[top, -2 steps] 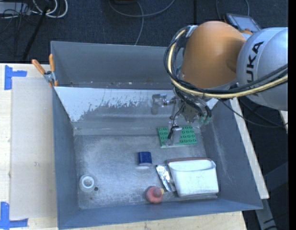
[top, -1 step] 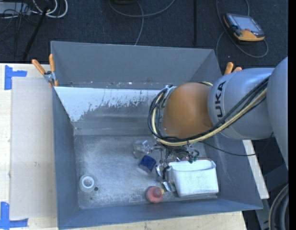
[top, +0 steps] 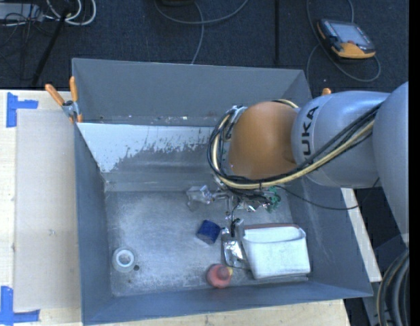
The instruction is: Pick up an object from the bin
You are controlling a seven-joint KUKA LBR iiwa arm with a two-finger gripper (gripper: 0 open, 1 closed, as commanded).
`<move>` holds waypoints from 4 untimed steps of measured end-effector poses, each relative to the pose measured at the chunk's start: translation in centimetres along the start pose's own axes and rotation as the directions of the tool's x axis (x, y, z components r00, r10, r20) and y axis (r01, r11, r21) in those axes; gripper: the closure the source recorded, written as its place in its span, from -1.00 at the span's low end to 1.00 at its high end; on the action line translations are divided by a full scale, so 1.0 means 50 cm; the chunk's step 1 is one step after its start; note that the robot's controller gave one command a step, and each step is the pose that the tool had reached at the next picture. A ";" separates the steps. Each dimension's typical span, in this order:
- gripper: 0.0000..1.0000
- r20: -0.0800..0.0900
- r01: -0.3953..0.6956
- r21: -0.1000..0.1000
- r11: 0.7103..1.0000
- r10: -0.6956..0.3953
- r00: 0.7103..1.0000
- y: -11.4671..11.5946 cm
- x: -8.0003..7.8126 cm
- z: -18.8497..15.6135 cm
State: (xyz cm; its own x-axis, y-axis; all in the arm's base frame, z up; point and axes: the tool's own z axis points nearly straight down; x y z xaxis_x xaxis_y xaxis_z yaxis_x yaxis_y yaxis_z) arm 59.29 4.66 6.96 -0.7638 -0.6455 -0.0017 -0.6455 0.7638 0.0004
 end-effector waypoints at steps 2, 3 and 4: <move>-1.00 0.000 -0.006 -0.001 1.000 0.006 1.000 -0.001 0.002 0.000; -1.00 -0.003 0.053 -0.004 0.999 -0.053 0.999 0.069 0.030 0.001; -1.00 0.004 0.242 -0.001 0.970 -0.242 0.970 0.003 -0.007 -0.001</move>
Offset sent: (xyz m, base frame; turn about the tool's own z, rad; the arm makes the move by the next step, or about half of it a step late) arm 0.0000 0.0000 0.0000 0.0000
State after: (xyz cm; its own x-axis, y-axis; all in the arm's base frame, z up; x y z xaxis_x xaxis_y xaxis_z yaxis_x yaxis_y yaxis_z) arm 59.48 5.02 7.02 -0.5849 -0.8111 -0.0061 -0.8111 0.5849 0.0011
